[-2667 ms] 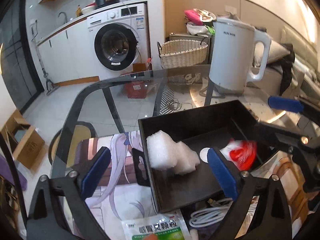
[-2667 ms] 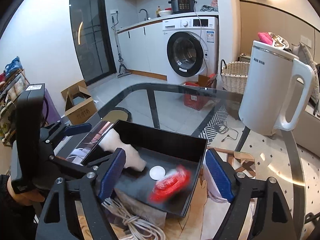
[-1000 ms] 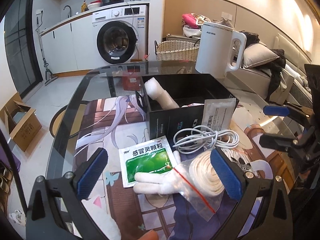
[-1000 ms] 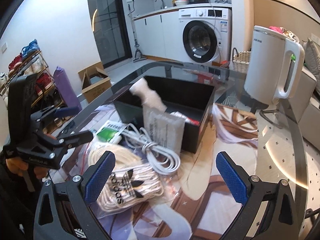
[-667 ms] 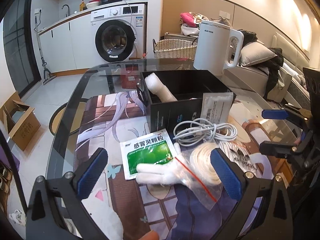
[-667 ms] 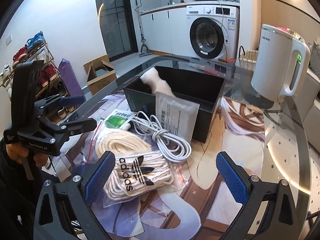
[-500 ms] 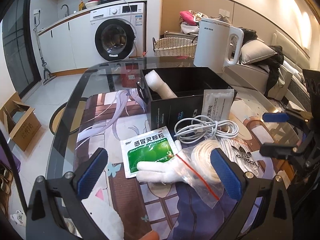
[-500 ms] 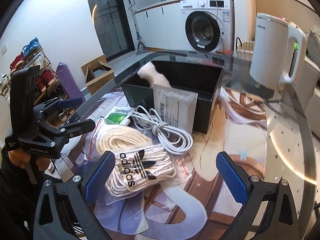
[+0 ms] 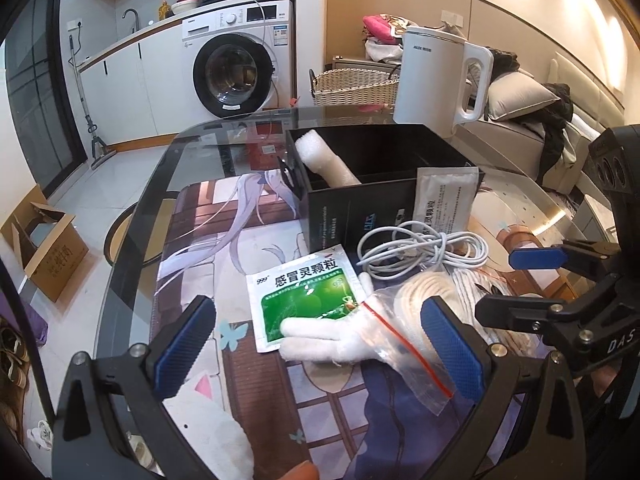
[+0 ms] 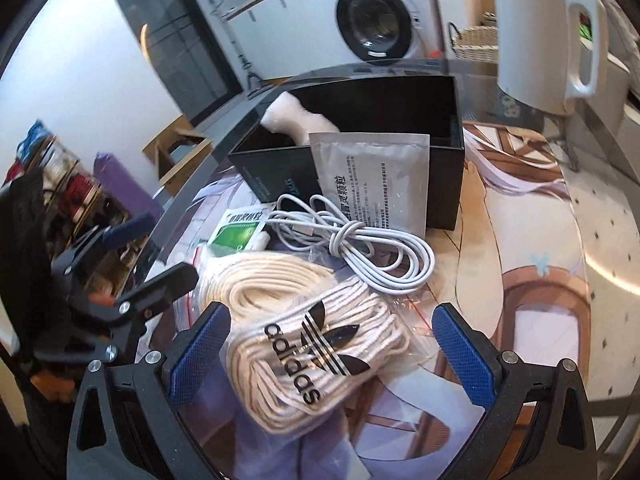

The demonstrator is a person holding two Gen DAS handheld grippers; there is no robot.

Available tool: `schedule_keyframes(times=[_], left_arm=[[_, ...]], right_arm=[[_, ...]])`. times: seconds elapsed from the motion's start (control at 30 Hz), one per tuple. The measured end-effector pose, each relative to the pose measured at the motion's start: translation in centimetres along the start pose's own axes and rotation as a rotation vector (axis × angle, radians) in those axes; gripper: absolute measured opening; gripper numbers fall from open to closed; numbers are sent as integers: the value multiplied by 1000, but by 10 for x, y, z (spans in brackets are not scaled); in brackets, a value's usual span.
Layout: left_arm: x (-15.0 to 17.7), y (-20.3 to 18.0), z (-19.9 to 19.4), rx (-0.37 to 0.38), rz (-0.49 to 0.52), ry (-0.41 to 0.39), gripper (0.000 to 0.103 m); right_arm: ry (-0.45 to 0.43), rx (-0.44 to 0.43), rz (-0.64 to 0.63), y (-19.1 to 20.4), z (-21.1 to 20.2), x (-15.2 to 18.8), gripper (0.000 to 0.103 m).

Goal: Organize soft objects
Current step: 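Withdraw both grippers from the box back over the table, then move the right gripper toward the adidas lace bag while the left gripper grasps the rope bag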

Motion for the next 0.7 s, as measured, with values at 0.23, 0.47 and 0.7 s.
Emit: schedule_keyframes(times=[0.23, 0.47, 0.7], left_arm=[[1, 2, 1, 1, -8, 2, 103], [1, -17, 2, 24, 32, 7, 103], [4, -37, 8, 36, 102, 31, 103]], right_arm=[[40, 120, -57, -4, 7, 13, 102], [79, 180, -95, -29, 4, 38, 102], [89, 195, -104, -42, 2, 43, 102]])
Point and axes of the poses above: each gripper's, at about its wrist camera, not at the fingertips, and z roughly the way its jaws point, y to its left, x to its underside, the point moved 9 cm from there along z, roughly the way its jaws point, and after that the axes turned 2 degrees about -z, right-handed, at the moved point
